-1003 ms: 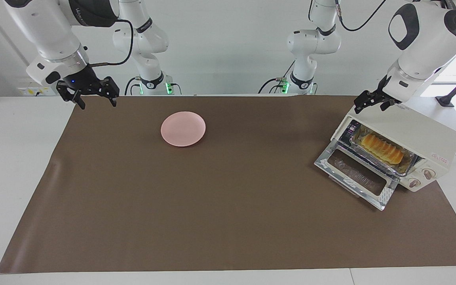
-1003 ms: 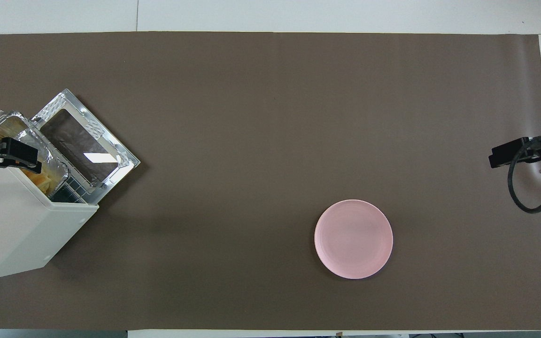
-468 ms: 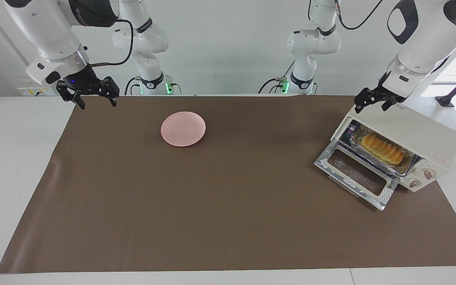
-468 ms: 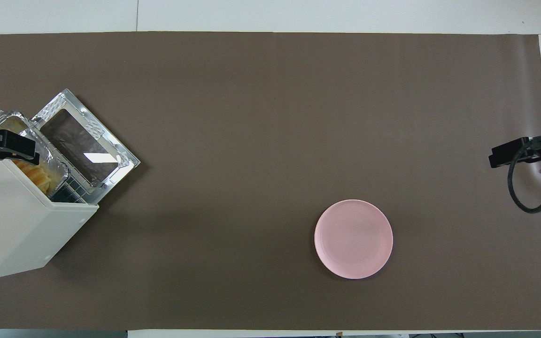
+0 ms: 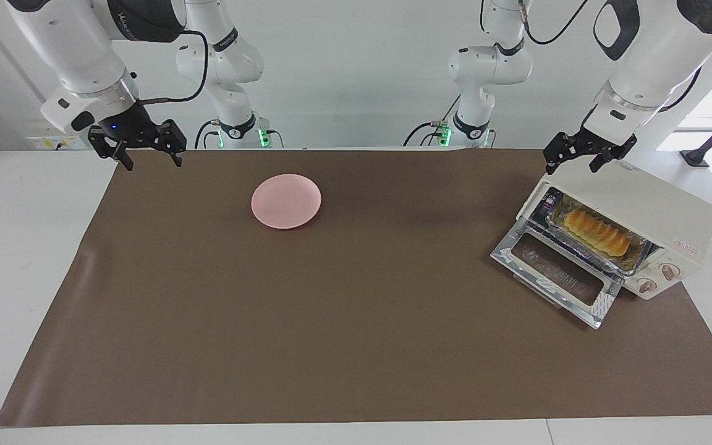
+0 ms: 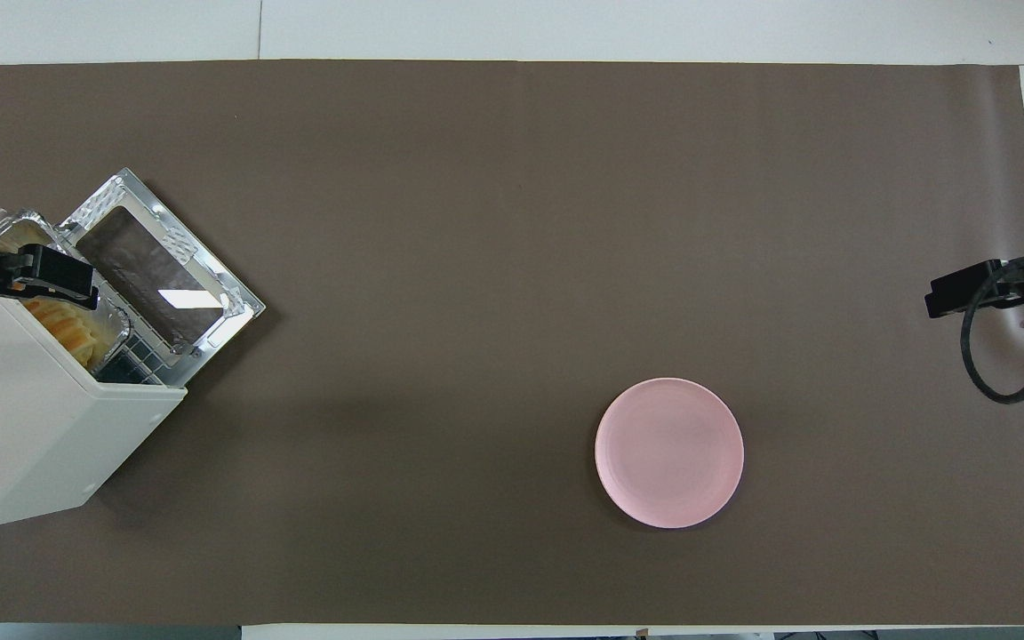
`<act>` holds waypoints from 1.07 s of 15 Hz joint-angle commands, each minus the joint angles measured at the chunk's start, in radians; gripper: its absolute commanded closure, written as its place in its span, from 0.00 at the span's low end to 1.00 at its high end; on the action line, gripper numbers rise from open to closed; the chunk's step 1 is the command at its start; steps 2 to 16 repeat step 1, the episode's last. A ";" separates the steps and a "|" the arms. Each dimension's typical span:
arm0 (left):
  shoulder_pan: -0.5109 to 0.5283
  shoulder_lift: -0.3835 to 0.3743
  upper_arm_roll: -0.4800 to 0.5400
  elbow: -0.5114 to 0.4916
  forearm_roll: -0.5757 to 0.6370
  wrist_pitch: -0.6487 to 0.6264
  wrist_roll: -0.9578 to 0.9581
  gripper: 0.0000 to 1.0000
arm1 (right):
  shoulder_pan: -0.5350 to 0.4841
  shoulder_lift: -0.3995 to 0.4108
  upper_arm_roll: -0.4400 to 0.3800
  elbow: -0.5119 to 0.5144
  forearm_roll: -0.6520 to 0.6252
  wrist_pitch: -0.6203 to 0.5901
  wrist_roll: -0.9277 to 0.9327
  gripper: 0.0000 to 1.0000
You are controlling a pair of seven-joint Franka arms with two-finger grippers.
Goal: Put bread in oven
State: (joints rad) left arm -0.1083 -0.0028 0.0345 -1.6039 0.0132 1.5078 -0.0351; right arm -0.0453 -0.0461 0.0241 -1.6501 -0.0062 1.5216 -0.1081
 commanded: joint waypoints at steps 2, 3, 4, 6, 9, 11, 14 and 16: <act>0.010 0.000 -0.007 -0.005 0.010 0.000 0.011 0.00 | -0.008 -0.020 0.000 -0.017 0.018 -0.001 -0.021 0.00; 0.010 0.000 -0.007 -0.005 0.010 0.000 0.011 0.00 | -0.008 -0.020 0.000 -0.017 0.018 -0.001 -0.021 0.00; 0.010 0.000 -0.007 -0.005 0.010 0.000 0.011 0.00 | -0.008 -0.020 0.000 -0.017 0.018 -0.001 -0.021 0.00; 0.010 0.000 -0.007 -0.005 0.010 0.000 0.011 0.00 | -0.008 -0.020 0.000 -0.017 0.018 -0.001 -0.021 0.00; 0.010 0.000 -0.007 -0.005 0.010 0.000 0.011 0.00 | -0.008 -0.020 0.000 -0.017 0.018 -0.001 -0.021 0.00; 0.010 0.000 -0.007 -0.005 0.010 0.000 0.011 0.00 | -0.008 -0.020 0.000 -0.017 0.018 -0.001 -0.021 0.00; 0.010 0.000 -0.007 -0.005 0.010 0.000 0.011 0.00 | -0.008 -0.020 0.000 -0.017 0.018 -0.001 -0.021 0.00; 0.010 0.000 -0.007 -0.005 0.010 0.000 0.011 0.00 | -0.008 -0.020 0.000 -0.017 0.018 -0.001 -0.021 0.00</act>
